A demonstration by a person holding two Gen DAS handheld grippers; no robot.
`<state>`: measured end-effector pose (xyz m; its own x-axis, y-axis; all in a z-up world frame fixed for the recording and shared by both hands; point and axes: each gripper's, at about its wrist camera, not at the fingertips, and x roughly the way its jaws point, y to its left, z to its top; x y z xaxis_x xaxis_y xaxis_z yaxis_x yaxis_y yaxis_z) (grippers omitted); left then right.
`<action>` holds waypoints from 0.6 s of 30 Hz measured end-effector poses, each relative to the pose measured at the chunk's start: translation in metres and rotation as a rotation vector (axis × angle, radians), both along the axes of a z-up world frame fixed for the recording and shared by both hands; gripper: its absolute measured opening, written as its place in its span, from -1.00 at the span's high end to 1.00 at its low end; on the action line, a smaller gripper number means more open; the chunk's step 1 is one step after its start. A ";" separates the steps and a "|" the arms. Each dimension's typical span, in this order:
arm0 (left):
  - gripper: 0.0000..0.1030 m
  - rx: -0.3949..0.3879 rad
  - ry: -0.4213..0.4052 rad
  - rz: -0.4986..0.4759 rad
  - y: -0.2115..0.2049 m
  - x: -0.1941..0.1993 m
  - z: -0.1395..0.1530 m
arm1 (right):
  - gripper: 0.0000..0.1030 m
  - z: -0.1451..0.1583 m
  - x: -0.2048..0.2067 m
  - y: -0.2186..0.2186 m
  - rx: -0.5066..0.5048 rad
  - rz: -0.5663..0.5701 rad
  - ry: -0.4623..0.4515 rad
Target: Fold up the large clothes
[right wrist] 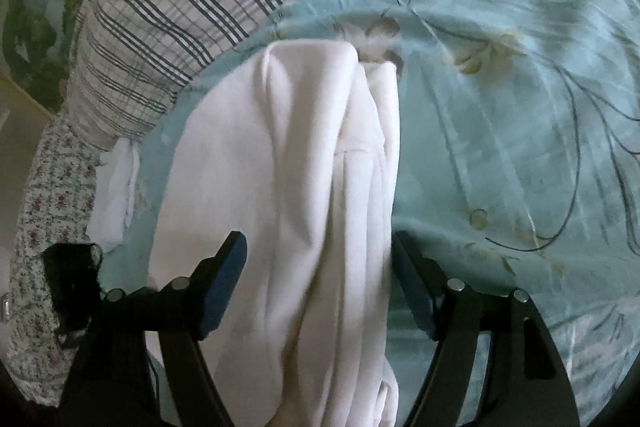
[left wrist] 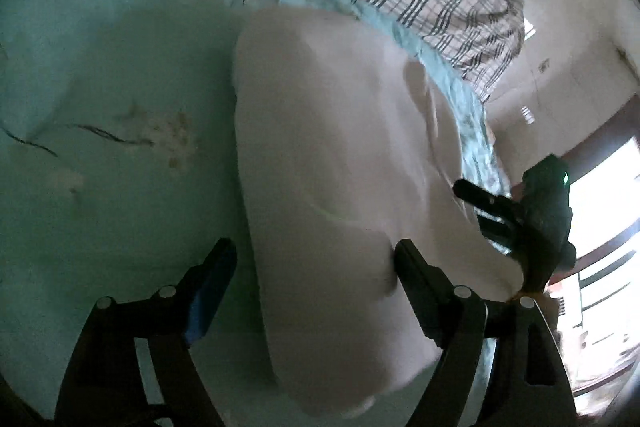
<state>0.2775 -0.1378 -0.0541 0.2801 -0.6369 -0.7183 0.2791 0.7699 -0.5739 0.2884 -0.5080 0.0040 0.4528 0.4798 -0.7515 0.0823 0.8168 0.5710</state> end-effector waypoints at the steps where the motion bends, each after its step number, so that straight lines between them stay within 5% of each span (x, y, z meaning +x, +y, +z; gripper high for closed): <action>1: -0.60 -0.031 0.024 -0.010 -0.002 0.005 -0.007 | -0.44 -0.002 0.001 0.001 0.007 0.004 0.003; 6: -0.58 -0.049 0.062 -0.046 -0.021 0.022 -0.025 | -0.43 -0.008 0.006 0.007 0.013 0.022 0.014; 8: -0.37 -0.007 0.034 -0.068 -0.031 0.025 -0.024 | -0.21 -0.011 0.009 0.012 -0.017 0.033 0.029; 9: -0.30 -0.003 0.022 -0.076 -0.034 0.024 -0.023 | 0.05 -0.012 0.010 0.014 -0.045 0.032 0.043; 12: 0.12 -0.018 -0.006 -0.085 -0.033 0.019 -0.012 | 0.50 -0.012 0.009 0.015 0.002 0.011 0.063; 18: 0.23 -0.009 -0.097 -0.080 -0.001 -0.021 0.031 | 0.65 0.031 -0.015 0.049 0.011 0.043 -0.032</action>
